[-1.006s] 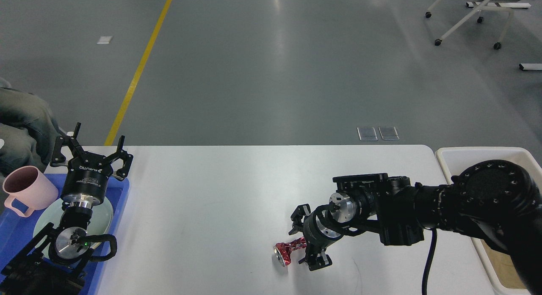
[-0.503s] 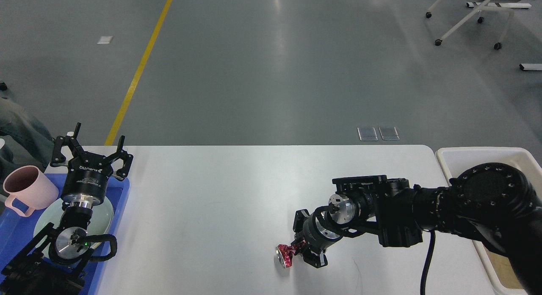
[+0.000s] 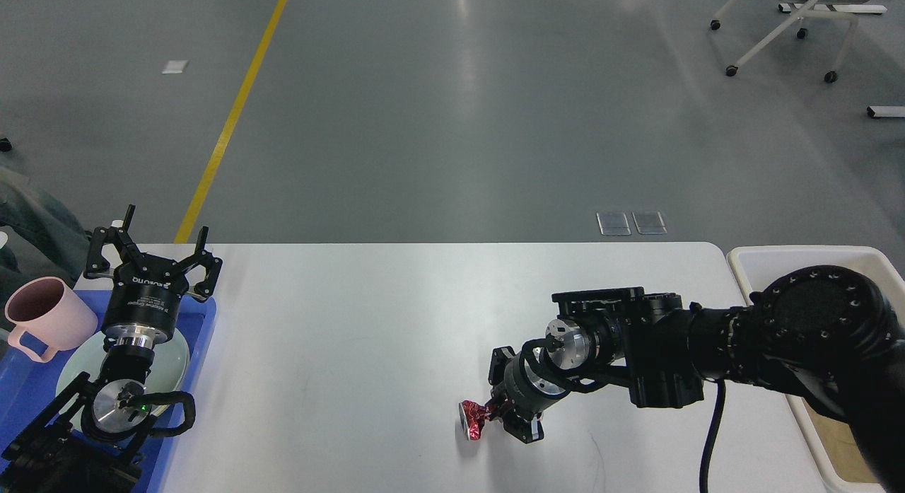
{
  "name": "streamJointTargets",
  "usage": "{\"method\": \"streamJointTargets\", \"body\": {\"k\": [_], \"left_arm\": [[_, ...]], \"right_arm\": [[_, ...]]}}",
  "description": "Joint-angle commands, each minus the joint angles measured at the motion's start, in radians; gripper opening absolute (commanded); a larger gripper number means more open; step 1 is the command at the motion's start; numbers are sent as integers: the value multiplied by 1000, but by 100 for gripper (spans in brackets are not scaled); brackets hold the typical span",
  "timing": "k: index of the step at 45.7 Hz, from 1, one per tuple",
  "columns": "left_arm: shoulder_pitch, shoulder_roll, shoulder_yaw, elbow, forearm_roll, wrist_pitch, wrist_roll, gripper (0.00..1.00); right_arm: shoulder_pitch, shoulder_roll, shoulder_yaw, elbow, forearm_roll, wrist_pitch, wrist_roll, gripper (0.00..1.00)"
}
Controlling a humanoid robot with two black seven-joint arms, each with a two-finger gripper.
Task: Tidy desktop
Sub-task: 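Lower the right gripper onto the red can and grasp it, then lift the red can and carry it over the white bin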
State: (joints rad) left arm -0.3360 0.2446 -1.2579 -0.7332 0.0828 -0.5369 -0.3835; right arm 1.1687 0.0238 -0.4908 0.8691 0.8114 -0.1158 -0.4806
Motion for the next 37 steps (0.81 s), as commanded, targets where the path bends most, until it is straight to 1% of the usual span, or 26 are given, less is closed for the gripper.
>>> {"method": "streamJointTargets", "body": {"k": [1, 5, 10, 15, 18, 22, 26, 31, 34, 37], "left_arm": [[0, 1, 0, 0, 0, 0, 0, 96], [0, 1, 0, 0, 0, 0, 0, 96], [0, 1, 0, 0, 0, 0, 0, 96], [0, 1, 0, 0, 0, 0, 0, 96], [0, 1, 0, 0, 0, 0, 0, 96], [0, 1, 0, 0, 0, 0, 0, 96], [0, 1, 0, 0, 0, 0, 0, 96], [0, 1, 0, 0, 0, 0, 0, 96], [0, -1, 0, 0, 0, 0, 0, 96], [0, -1, 0, 0, 0, 0, 0, 96]], "right_arm": [[58, -13, -25, 74, -6, 8, 0, 0], [156, -57, -100, 189, -12, 16, 2, 0], [274, -82, -190, 298, -72, 67, 2, 0], [405, -107, -305, 398, -178, 171, 5, 0], [494, -119, -370, 456, -248, 263, 25, 0], [623, -149, -449, 524, -346, 396, 83, 0], [770, -199, -518, 599, -437, 531, 180, 0], [952, -234, -636, 680, -530, 648, 307, 0], [1038, -255, -680, 725, -581, 695, 356, 0], [1106, -269, -703, 764, -635, 737, 390, 0]]}}
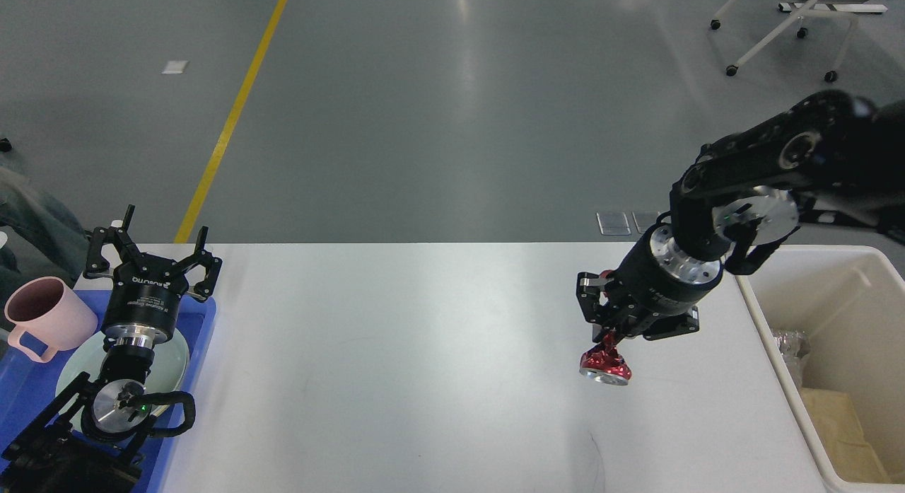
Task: Tidy desktop
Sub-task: 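Lift the red can and carry it over the white bin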
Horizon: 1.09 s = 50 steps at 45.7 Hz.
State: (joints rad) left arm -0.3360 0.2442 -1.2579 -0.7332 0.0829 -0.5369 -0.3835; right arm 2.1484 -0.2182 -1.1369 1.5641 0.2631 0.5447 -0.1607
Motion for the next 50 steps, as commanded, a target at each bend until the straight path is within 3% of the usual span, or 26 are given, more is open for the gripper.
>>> {"method": "streamJointTargets", "body": {"k": [1, 9, 23, 32, 41, 50], "left_arm": [[0, 0, 0, 0, 0, 0, 0, 96], [0, 0, 0, 0, 0, 0, 0, 96], [0, 0, 0, 0, 0, 0, 0, 96], [2, 0, 0, 0, 0, 0, -2, 96], [2, 0, 0, 0, 0, 0, -2, 96], [0, 0, 0, 0, 0, 0, -2, 96]], "right_arm": [[145, -29, -66, 79, -99, 87, 76, 0], [226, -44, -80, 146, -136, 112, 79, 0], [226, -67, -142, 139, -125, 67, 72, 0], [208, -177, -339, 116, -130, -81, 72, 0], [7, -384, -405, -10, -145, -229, 70, 0], [-338, -512, -302, -318, -159, -273, 70, 0]]}}
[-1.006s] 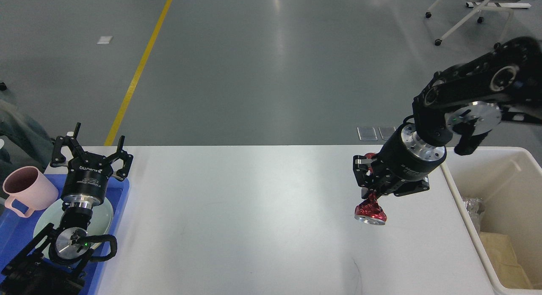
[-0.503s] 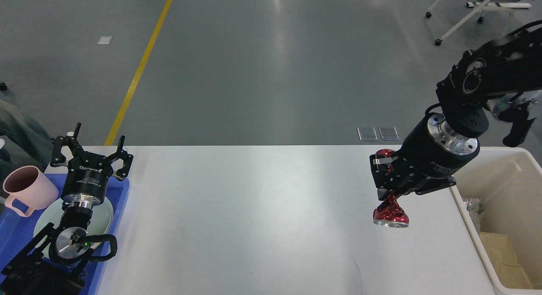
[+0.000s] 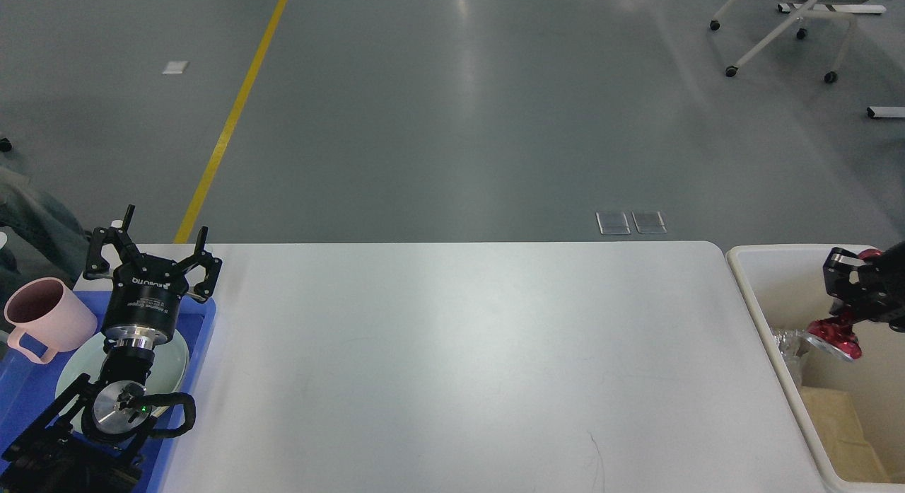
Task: Tidy desktop
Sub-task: 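Lift the red can and carry it over the white bin, then lower the can into the bin and open the right gripper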
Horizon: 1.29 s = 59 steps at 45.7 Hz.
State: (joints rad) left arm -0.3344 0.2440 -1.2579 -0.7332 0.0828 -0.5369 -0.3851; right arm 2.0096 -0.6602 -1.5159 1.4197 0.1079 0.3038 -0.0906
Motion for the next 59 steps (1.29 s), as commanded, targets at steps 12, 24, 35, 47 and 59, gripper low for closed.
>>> {"method": "streamJointTargets", "body": {"k": [12, 24, 35, 47, 59], "left_arm": [[0, 0, 0, 0, 0, 0, 0, 96], [0, 0, 0, 0, 0, 0, 0, 96], [0, 0, 0, 0, 0, 0, 0, 96], [0, 0, 0, 0, 0, 0, 0, 96], [0, 0, 0, 0, 0, 0, 0, 96]], "right_arm": [[-791, -84, 431, -658, -1, -124, 0, 0], [-1196, 106, 625, -1048, -4, -261, -3, 0], [-1417, 270, 626, -1251, 3, -451, -1, 0], [-1442, 298, 629, -1253, 7, -482, -1, 0], [-1444, 313, 628, -1246, 7, -482, -1, 0]]}}
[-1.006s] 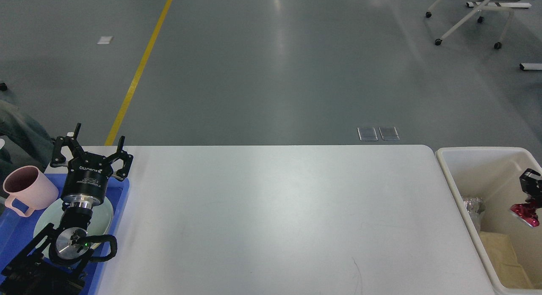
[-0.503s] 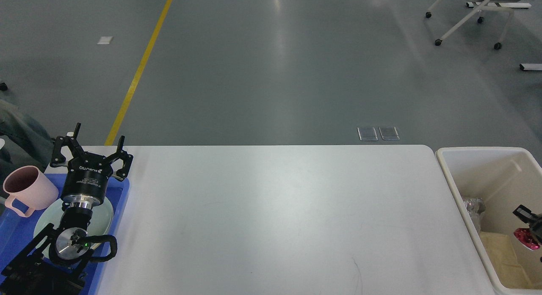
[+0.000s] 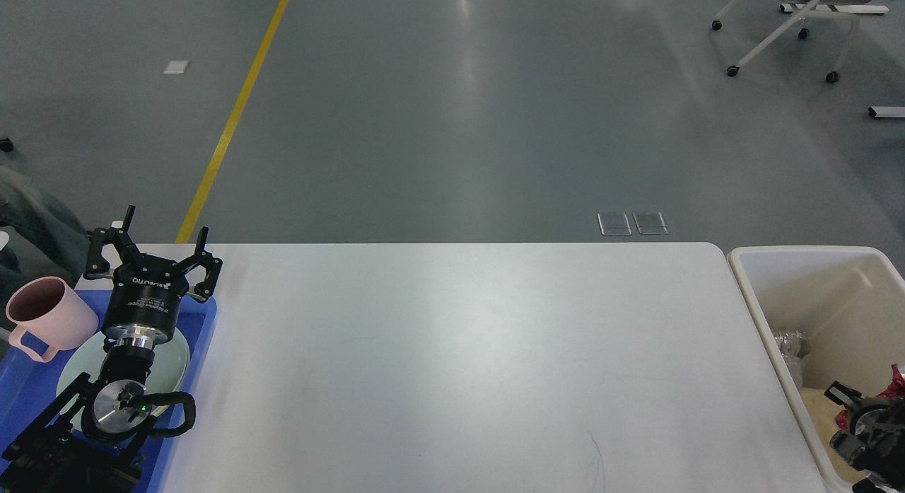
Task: Tidy desktop
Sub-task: 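Lower the can into the bin and open the right gripper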
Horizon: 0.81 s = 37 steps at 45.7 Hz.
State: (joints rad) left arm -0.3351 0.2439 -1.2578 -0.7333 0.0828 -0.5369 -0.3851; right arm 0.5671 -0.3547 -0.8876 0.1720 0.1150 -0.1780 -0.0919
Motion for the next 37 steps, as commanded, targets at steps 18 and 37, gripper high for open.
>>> {"method": "streamJointTargets", "body": {"k": [18, 37], "left_arm": [[1, 0, 0, 0, 0, 0, 0, 96], [1, 0, 0, 0, 0, 0, 0, 96]], "right_arm": [[-3, 6, 1, 4, 2, -94, 1, 100], [59, -18, 53, 17, 8, -64, 15, 100]]}}
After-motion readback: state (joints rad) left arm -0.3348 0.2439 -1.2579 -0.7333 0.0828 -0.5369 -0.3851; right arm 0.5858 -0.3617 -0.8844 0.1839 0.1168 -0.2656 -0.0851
